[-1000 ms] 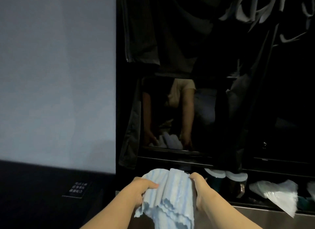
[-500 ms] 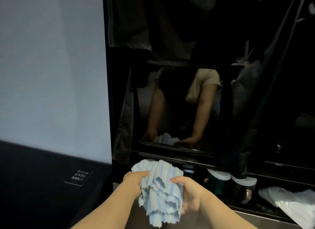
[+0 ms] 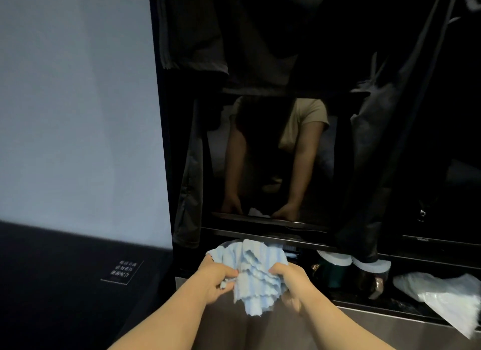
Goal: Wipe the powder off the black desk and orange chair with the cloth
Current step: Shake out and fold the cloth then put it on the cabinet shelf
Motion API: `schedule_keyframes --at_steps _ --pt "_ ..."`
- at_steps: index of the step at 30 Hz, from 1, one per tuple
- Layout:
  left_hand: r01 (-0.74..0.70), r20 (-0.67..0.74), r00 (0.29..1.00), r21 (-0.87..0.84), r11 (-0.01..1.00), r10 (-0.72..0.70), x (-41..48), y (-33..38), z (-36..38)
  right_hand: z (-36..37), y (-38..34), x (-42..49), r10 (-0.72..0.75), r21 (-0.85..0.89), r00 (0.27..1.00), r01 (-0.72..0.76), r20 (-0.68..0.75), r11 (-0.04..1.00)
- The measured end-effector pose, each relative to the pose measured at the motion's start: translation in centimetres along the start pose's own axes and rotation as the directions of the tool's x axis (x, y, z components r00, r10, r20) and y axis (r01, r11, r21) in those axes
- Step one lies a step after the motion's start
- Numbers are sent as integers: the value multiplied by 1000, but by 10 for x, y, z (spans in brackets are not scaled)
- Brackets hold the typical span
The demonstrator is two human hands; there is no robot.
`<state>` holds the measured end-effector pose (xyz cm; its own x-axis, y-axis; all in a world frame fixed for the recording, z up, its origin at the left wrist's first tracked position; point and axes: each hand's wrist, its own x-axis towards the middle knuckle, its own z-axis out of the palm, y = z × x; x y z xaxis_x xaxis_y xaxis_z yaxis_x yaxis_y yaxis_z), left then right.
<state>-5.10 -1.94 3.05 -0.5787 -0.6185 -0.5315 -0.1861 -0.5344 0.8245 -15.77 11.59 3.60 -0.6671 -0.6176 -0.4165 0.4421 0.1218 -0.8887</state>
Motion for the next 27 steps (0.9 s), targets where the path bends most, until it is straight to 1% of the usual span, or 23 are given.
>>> schedule_keyframes --at_steps 4,5,6,8,9,11,13,16,18,20,21,22,24,27 --pt "-36 -79 996 34 999 38 2 5 3 1 -6 4 28 -121 999 -26 16 992" --pt "-45 -95 994 37 998 49 4 6 3 2 -7 4 70 -165 997 -65 28 984" --pt "-54 -109 992 38 998 58 6 6 3 5 -8 3 150 -202 987 -136 56 970" --pt "-73 -120 990 41 996 78 9 6 2 7 -7 3 314 -260 943 -277 111 925" --pt "-83 -118 989 52 995 88 11 5 2 7 -5 4 344 -250 930 -305 130 919" --pt "-85 -106 990 78 993 93 15 4 3 9 1 8 309 -173 933 -278 186 945" --pt "-82 -79 993 80 993 88 17 7 4 11 5 15 208 -98 964 -194 167 976" --pt "-72 -55 996 56 996 75 22 15 4 12 6 27 29 -16 997 -28 65 999" --pt "-98 -62 993 60 993 102 30 18 1 11 5 32 -67 -59 997 65 -41 996" --pt "-116 -83 989 61 991 121 38 18 -1 11 7 39 -165 -118 976 149 -139 982" --pt "-124 -93 987 54 991 128 41 17 0 12 8 42 -196 -118 966 177 -169 977" --pt "-126 -102 986 51 991 131 43 16 1 13 9 44 -204 -96 959 188 -195 977" --pt "-111 -106 988 57 992 116 48 14 2 15 13 49 -174 -34 956 171 -236 985" --pt "-89 -57 993 151 985 99 51 12 -1 16 17 55 -106 59 964 124 -244 991"
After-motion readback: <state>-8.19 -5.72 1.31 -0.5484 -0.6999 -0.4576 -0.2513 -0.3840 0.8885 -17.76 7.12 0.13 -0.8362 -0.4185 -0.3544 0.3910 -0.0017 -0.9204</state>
